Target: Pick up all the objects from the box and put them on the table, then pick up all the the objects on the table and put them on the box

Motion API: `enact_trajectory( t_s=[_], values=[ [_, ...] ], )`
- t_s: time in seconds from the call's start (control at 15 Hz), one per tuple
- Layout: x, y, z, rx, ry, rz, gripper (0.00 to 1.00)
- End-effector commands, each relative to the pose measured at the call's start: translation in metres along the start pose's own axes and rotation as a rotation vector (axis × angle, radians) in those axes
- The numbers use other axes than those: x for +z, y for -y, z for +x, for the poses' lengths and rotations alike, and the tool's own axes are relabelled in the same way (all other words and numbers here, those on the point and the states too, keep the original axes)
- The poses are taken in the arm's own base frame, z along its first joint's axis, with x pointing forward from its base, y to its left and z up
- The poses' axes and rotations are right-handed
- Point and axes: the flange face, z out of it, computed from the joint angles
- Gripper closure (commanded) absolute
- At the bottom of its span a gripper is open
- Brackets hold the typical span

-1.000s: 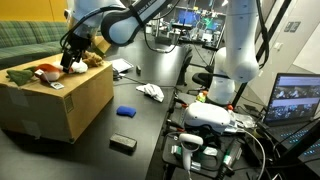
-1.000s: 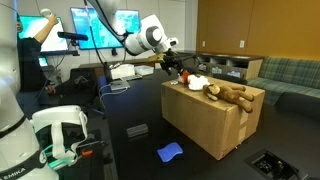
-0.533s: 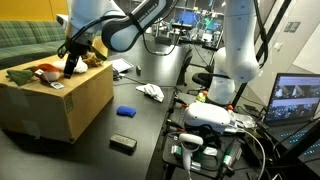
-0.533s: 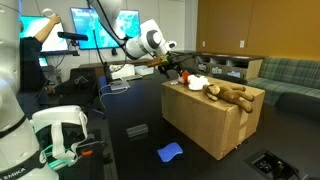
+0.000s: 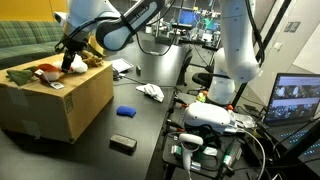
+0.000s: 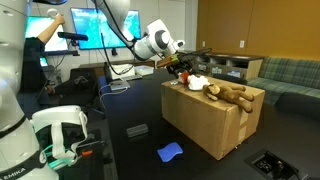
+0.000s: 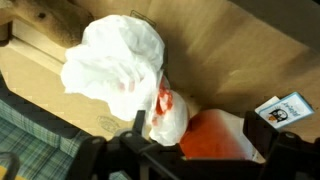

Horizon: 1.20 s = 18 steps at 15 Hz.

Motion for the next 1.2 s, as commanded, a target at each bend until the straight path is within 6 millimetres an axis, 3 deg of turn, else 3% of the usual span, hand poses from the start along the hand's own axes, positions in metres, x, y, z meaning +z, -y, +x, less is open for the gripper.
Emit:
enact_trajectory(
  t_s=[0.0,0.47,0.67,0.8,1.13],
  values=[
    [0.021,-0.024,0.013,-0.018,-0.019,-0.021,0.00],
    [0.076,-0.054,0.009,-0.022,0.033,-0.008,0.00],
    [0.090,-0.065,0.008,-0.018,0.047,-0.004,0.00],
    [0.093,-0.071,0.010,-0.015,0.056,-0.001,0.12],
    [0.094,-0.081,0.015,0.010,0.096,0.019,0.55]
  ],
)
